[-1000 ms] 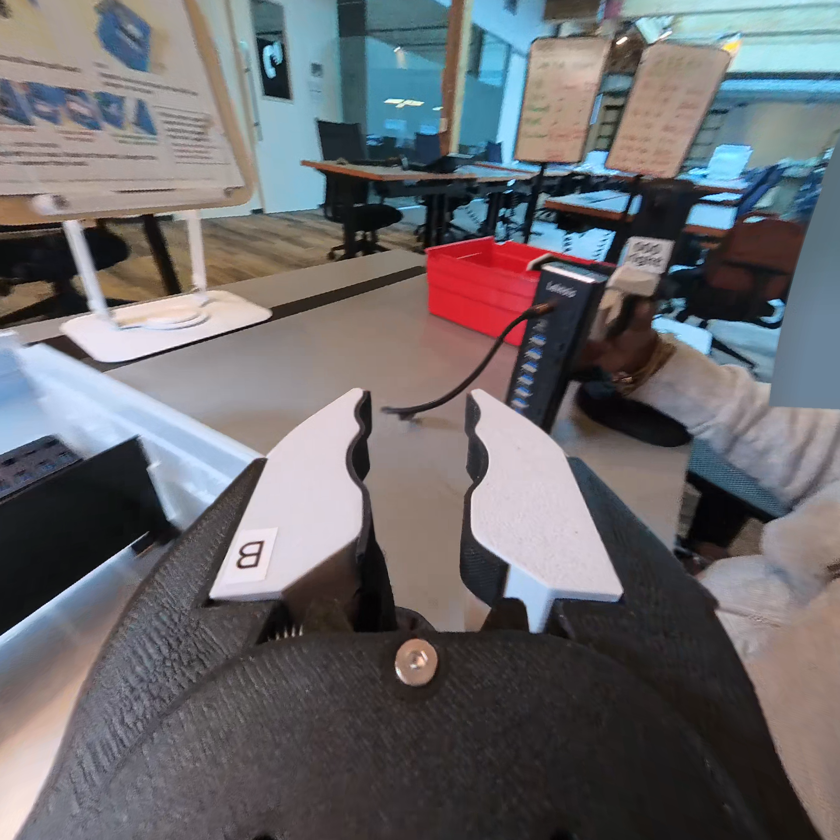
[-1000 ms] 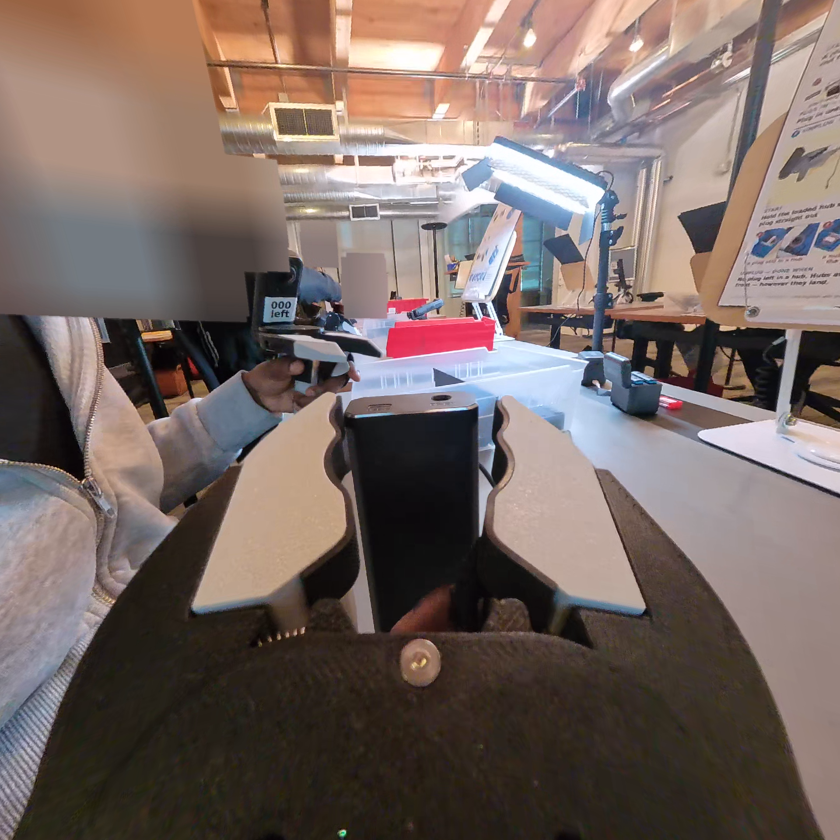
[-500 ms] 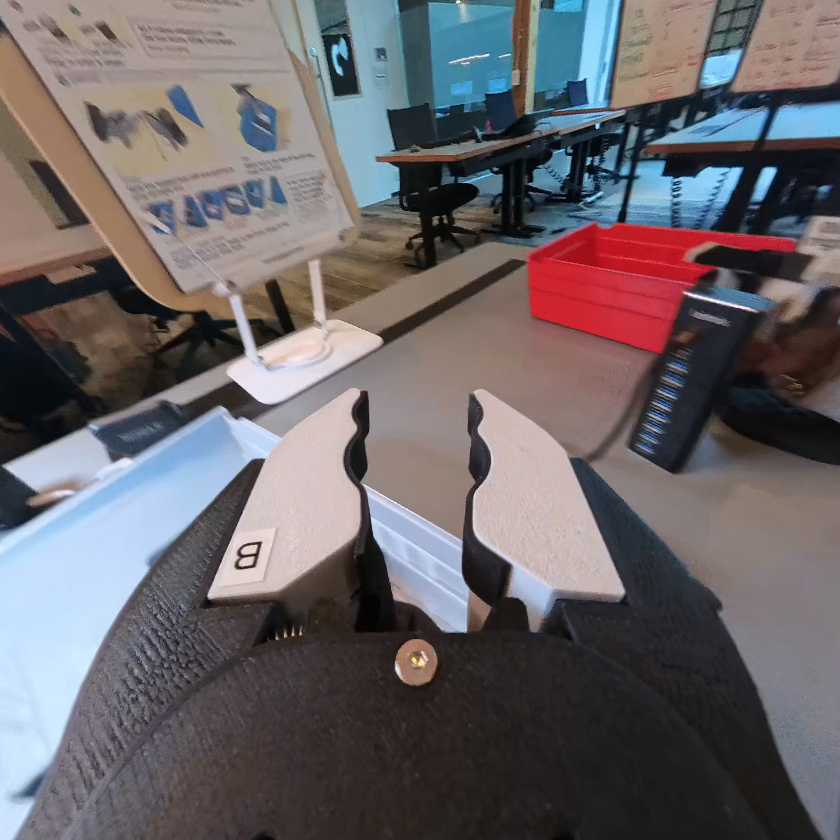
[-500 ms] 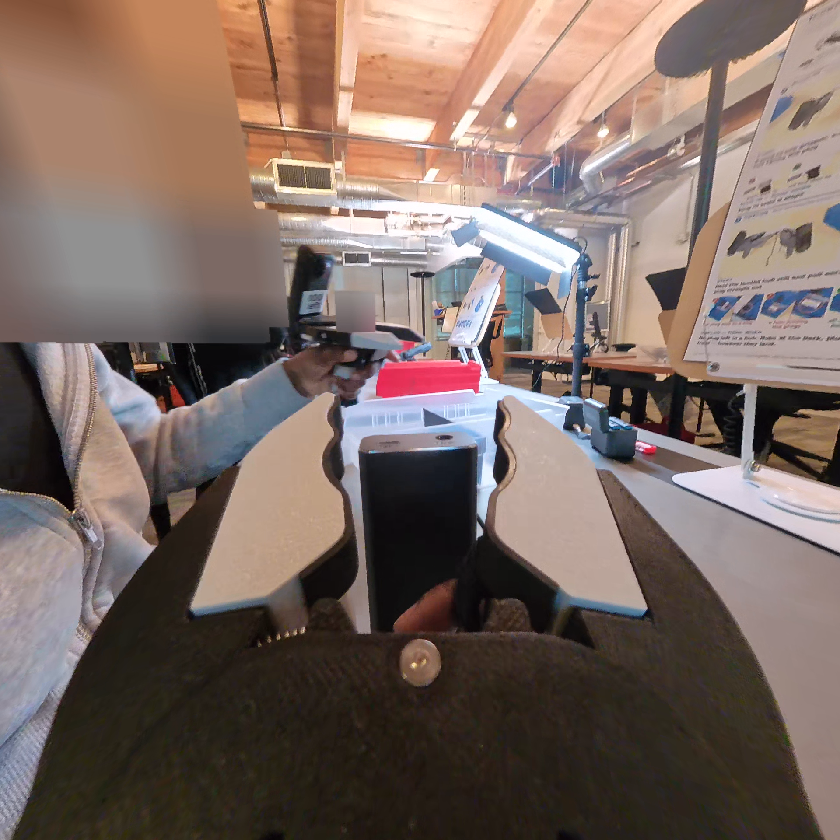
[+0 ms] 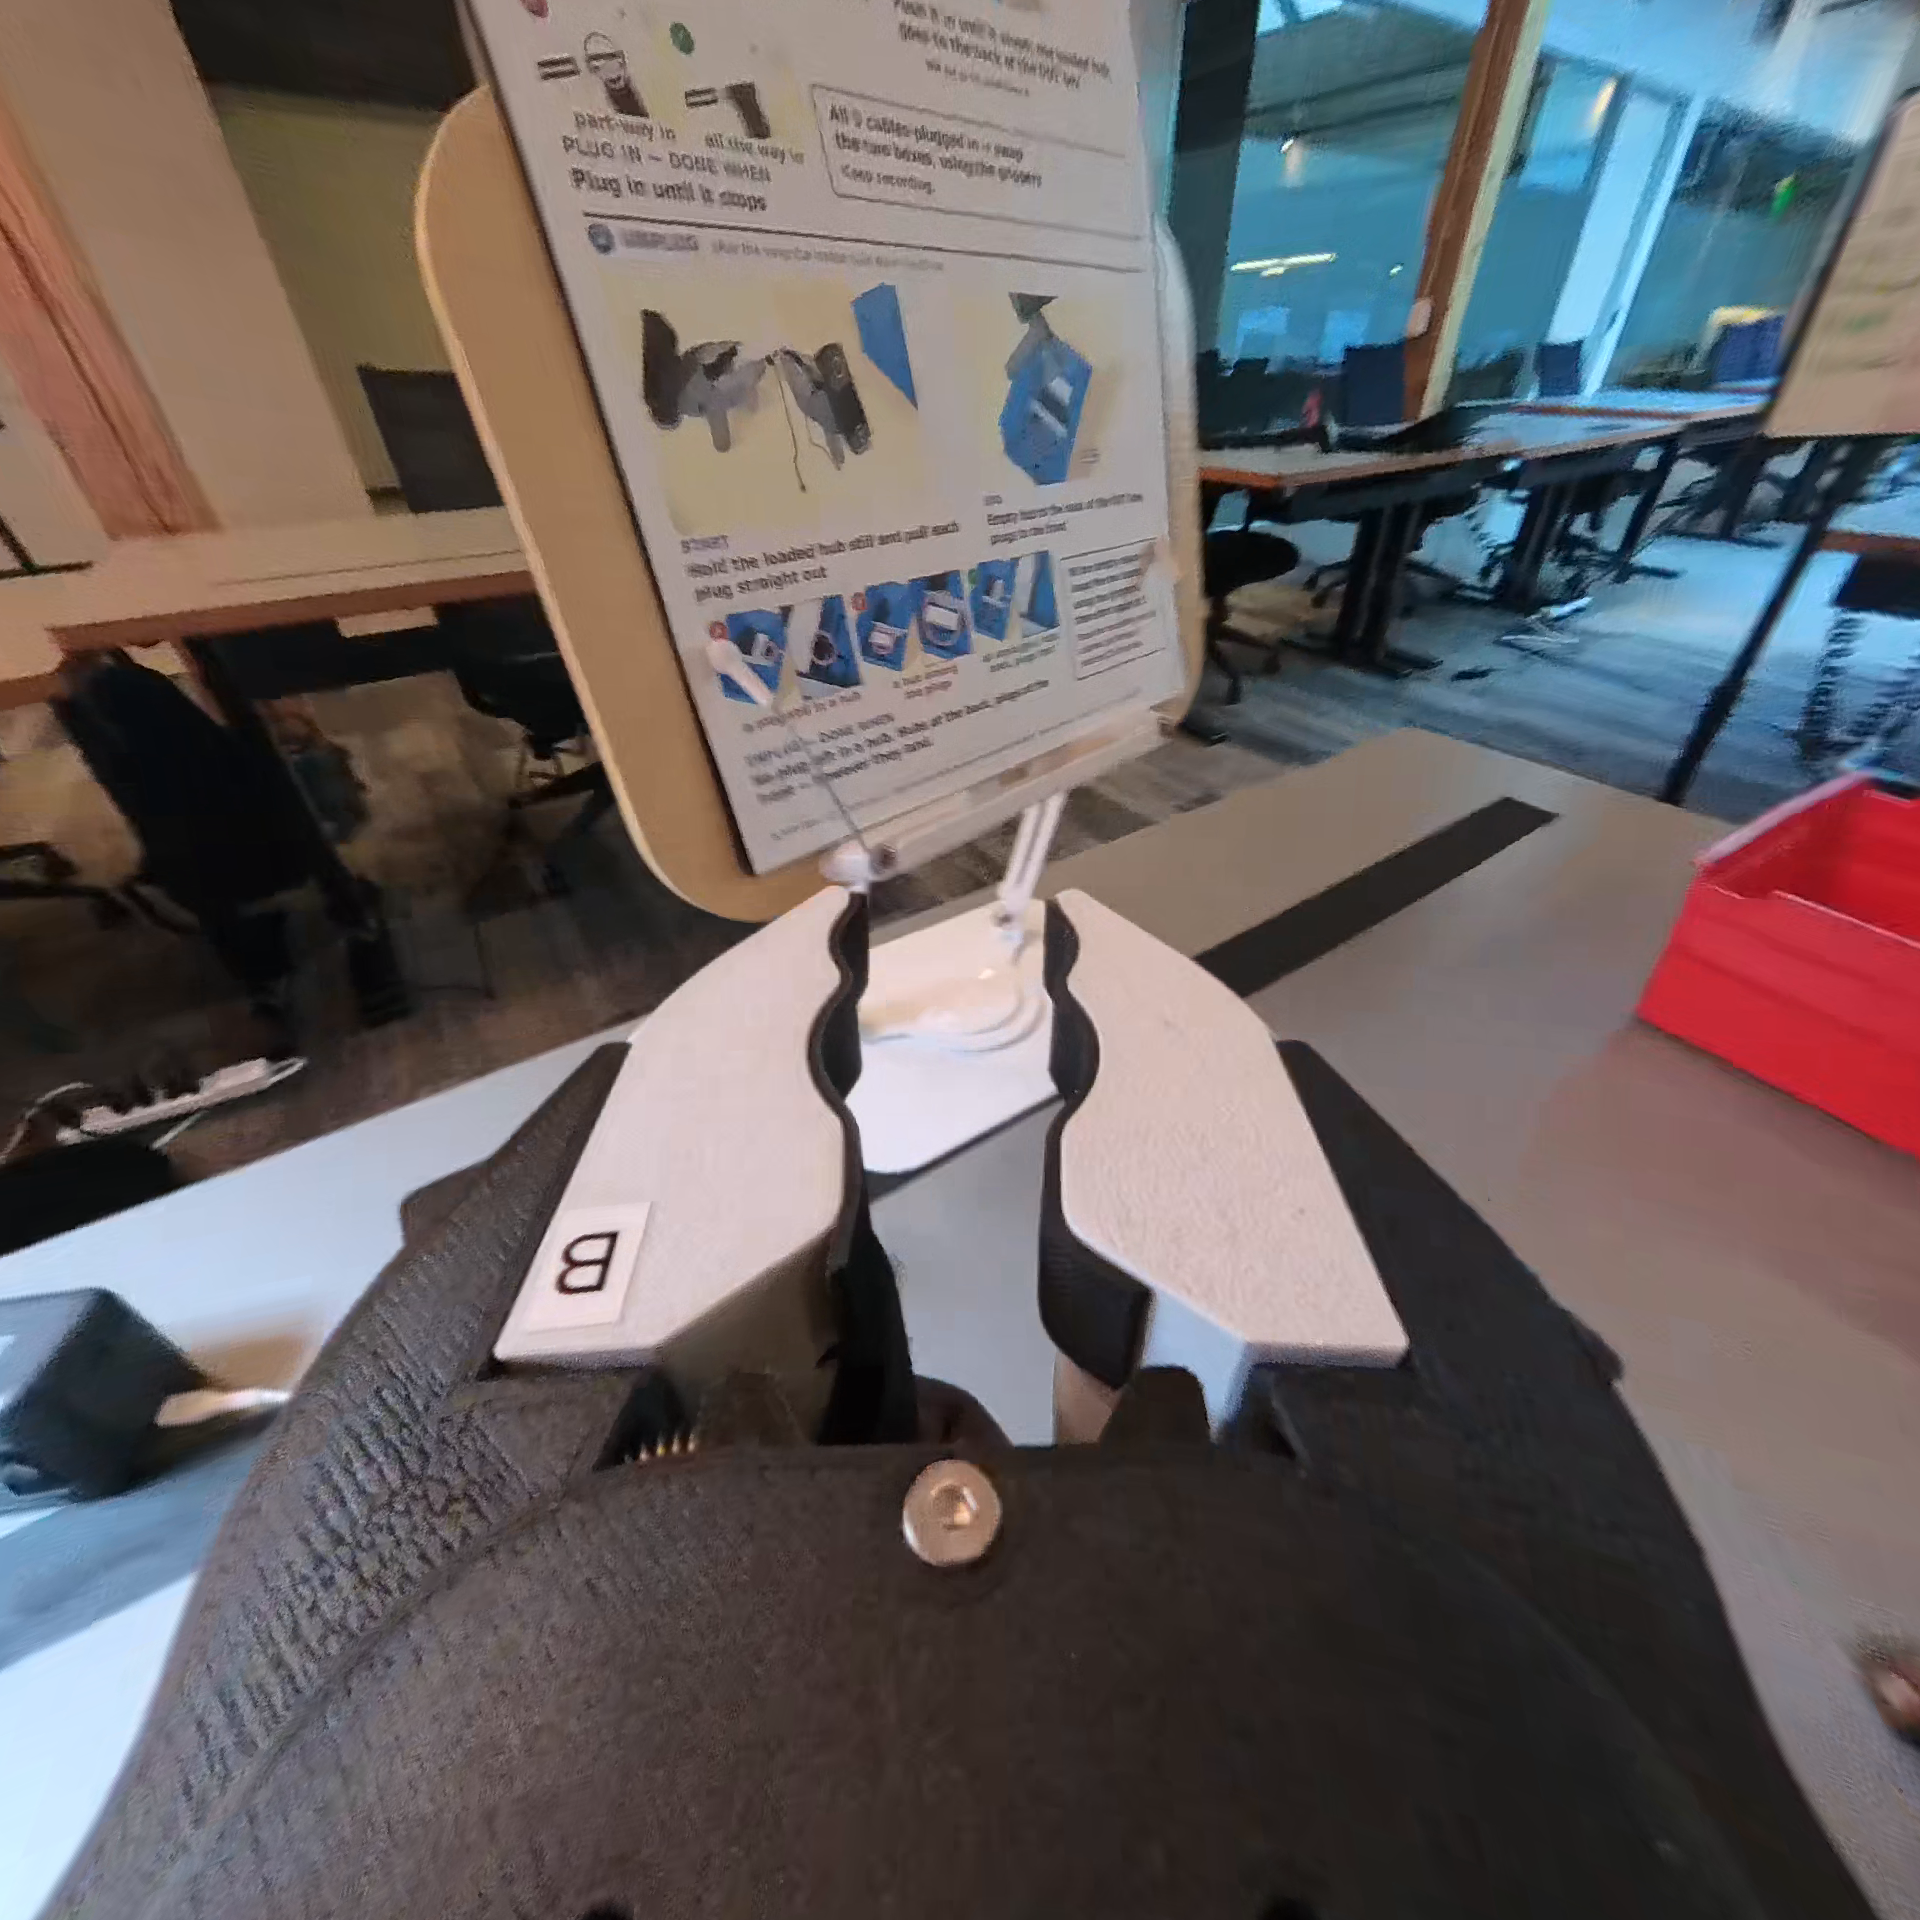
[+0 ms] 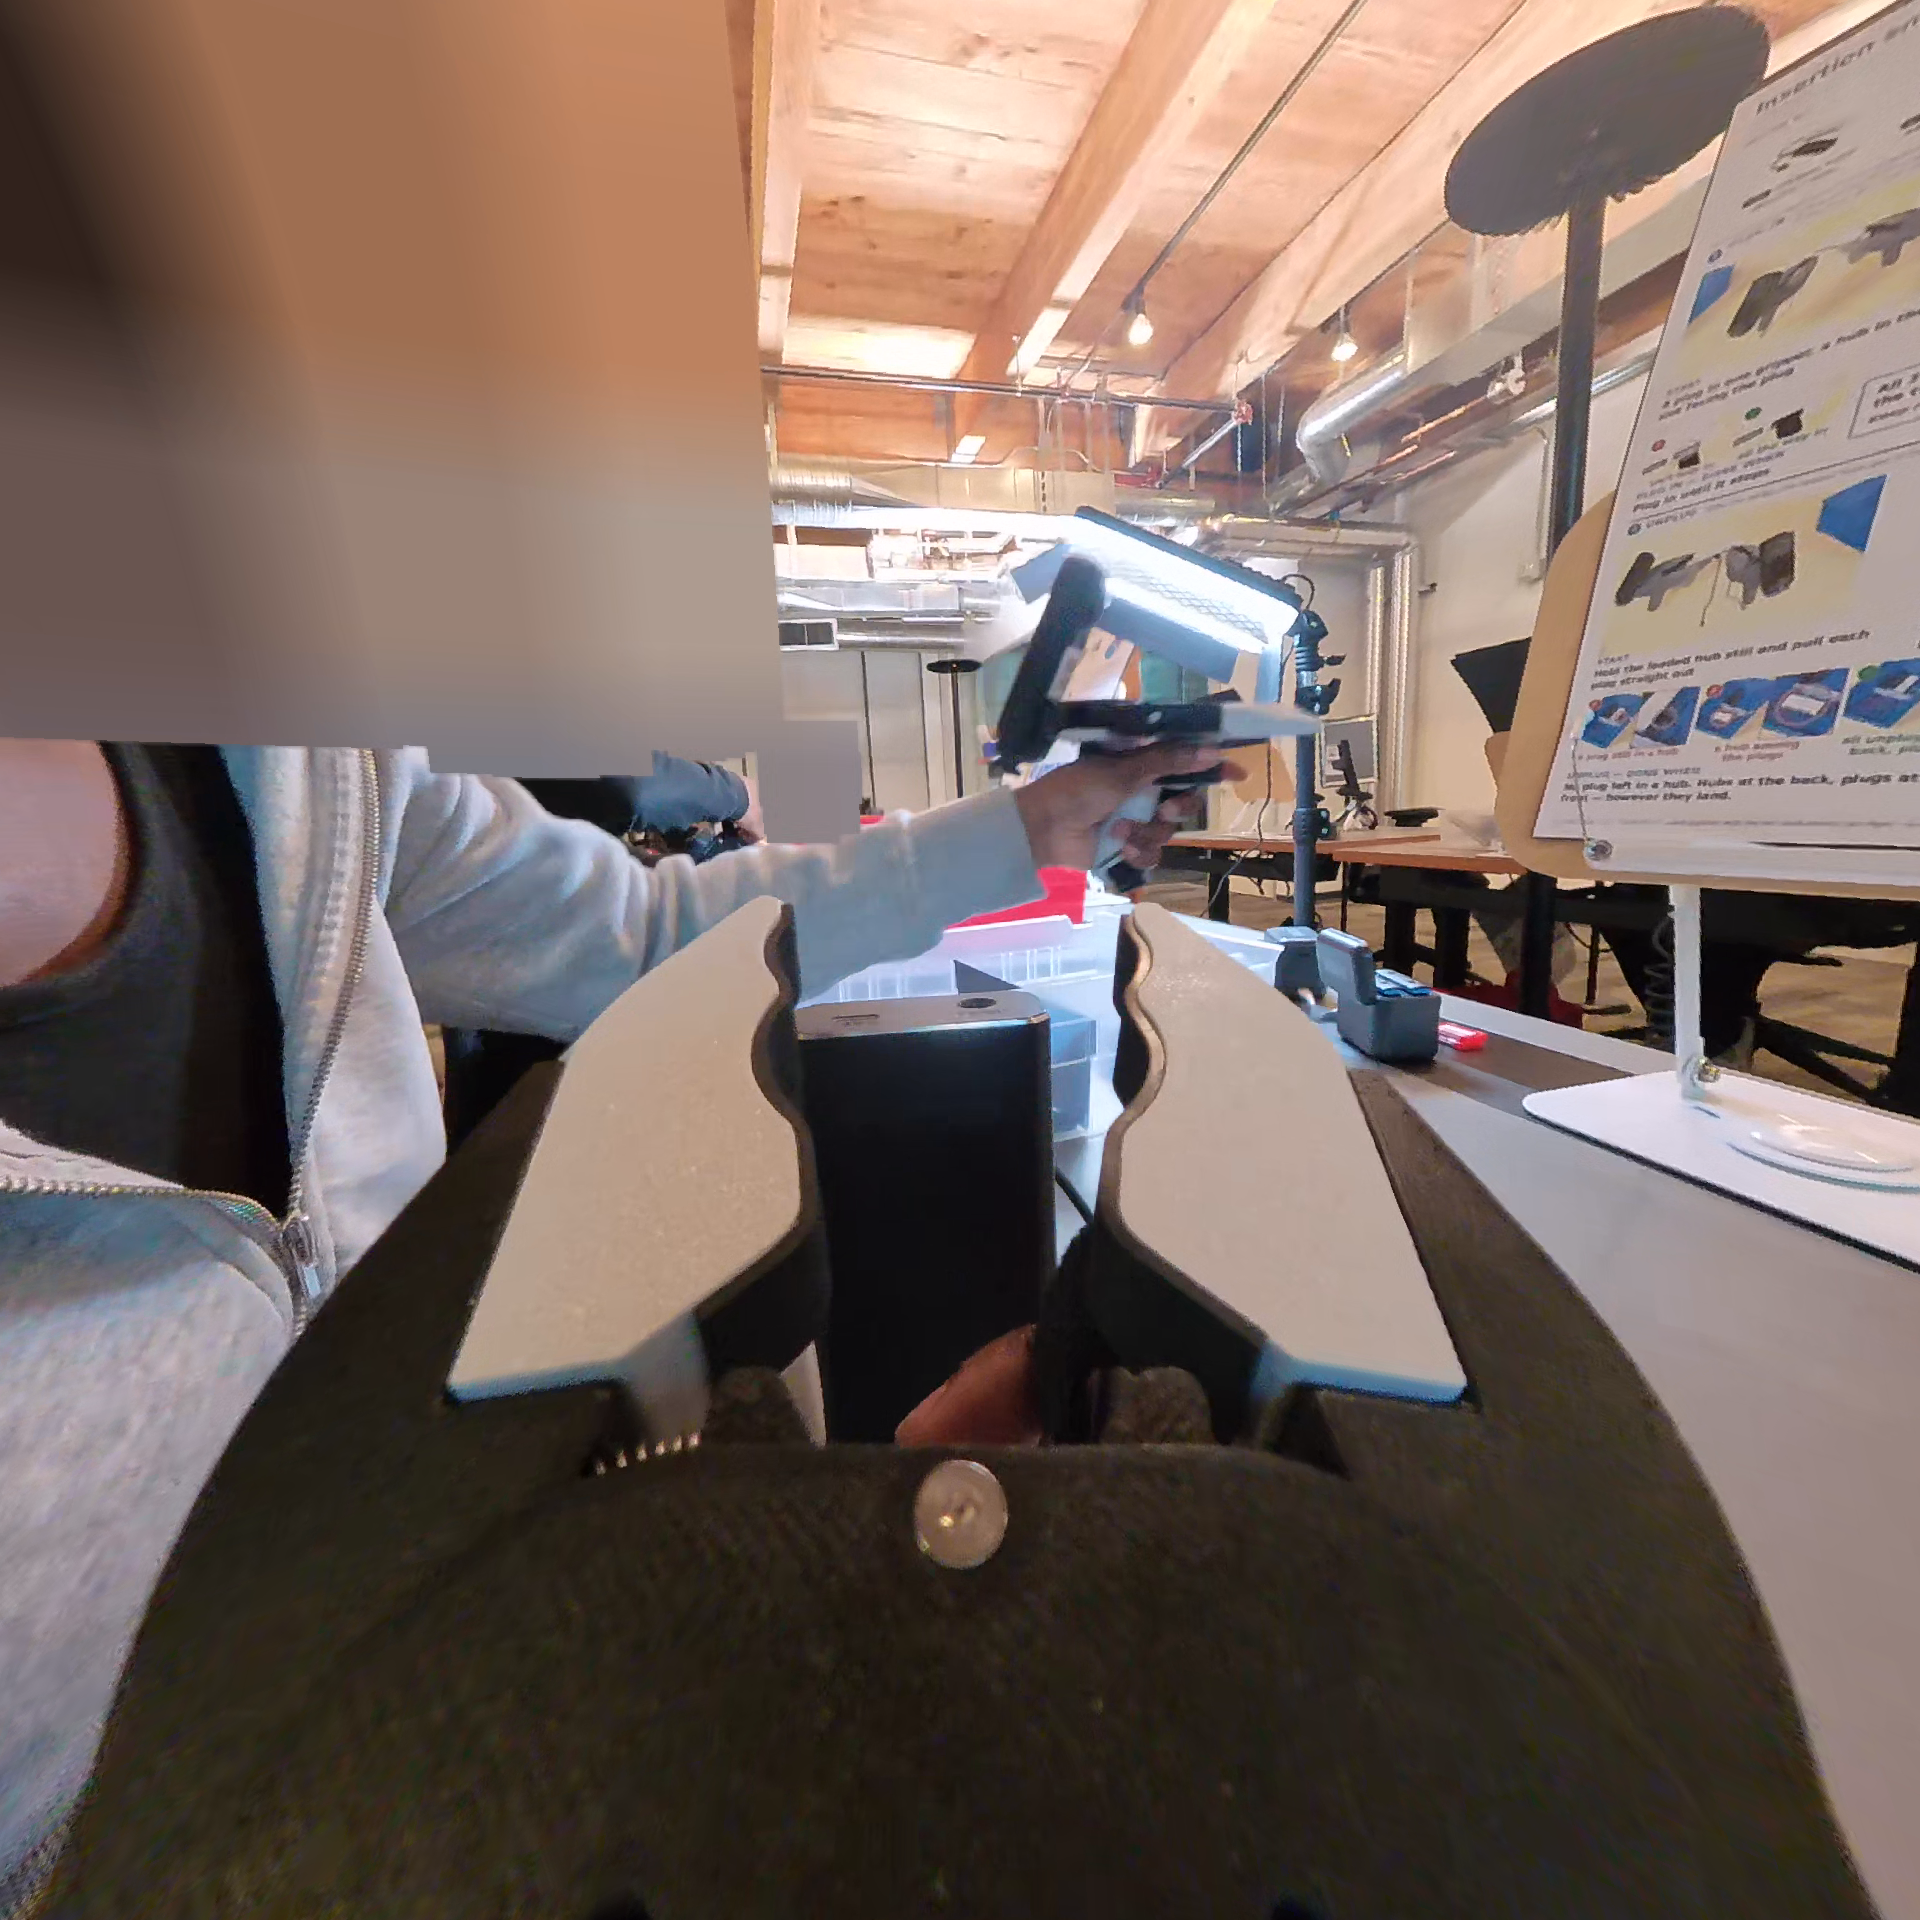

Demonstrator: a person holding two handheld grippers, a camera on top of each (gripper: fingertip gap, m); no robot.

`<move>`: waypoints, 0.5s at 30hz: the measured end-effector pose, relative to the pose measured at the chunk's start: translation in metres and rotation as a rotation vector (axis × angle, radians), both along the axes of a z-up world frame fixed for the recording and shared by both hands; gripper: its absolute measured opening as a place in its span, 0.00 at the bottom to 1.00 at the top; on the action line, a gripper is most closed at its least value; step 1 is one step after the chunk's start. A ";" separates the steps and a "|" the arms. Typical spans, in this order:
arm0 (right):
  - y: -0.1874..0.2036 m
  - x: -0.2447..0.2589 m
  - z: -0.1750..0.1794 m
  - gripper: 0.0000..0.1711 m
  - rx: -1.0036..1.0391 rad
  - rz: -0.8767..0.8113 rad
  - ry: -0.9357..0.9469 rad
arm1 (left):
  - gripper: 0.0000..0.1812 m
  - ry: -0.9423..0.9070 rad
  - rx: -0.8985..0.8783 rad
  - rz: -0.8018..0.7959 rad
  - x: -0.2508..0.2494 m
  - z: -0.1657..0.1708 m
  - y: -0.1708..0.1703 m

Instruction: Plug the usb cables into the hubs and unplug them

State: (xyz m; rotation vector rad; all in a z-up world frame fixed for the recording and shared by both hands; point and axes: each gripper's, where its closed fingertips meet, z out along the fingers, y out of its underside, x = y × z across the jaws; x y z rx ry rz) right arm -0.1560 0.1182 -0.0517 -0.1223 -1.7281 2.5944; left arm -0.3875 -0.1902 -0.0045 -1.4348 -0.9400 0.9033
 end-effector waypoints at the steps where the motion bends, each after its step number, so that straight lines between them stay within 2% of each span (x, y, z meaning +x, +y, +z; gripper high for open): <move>1: -0.002 -0.001 -0.003 0.35 0.014 0.001 -0.004 | 0.18 -0.012 0.016 0.022 -0.017 0.002 -0.005; 3: -0.004 -0.003 -0.008 0.34 0.045 -0.007 -0.006 | 0.17 -0.070 0.061 0.073 -0.058 -0.003 -0.021; 6: -0.005 -0.005 -0.012 0.34 0.064 -0.016 -0.006 | 0.14 -0.165 0.035 0.200 -0.120 -0.032 -0.057; 9: -0.004 -0.009 -0.015 0.34 0.067 -0.024 -0.024 | 0.15 -0.165 0.120 0.155 -0.152 -0.042 -0.061; 12: -0.003 -0.012 -0.015 0.32 0.058 -0.018 -0.049 | 0.14 -0.154 0.226 0.021 -0.159 -0.039 -0.050; 15: -0.005 -0.012 -0.017 0.31 0.074 -0.016 -0.048 | 0.14 -0.146 0.253 -0.017 -0.163 -0.040 -0.052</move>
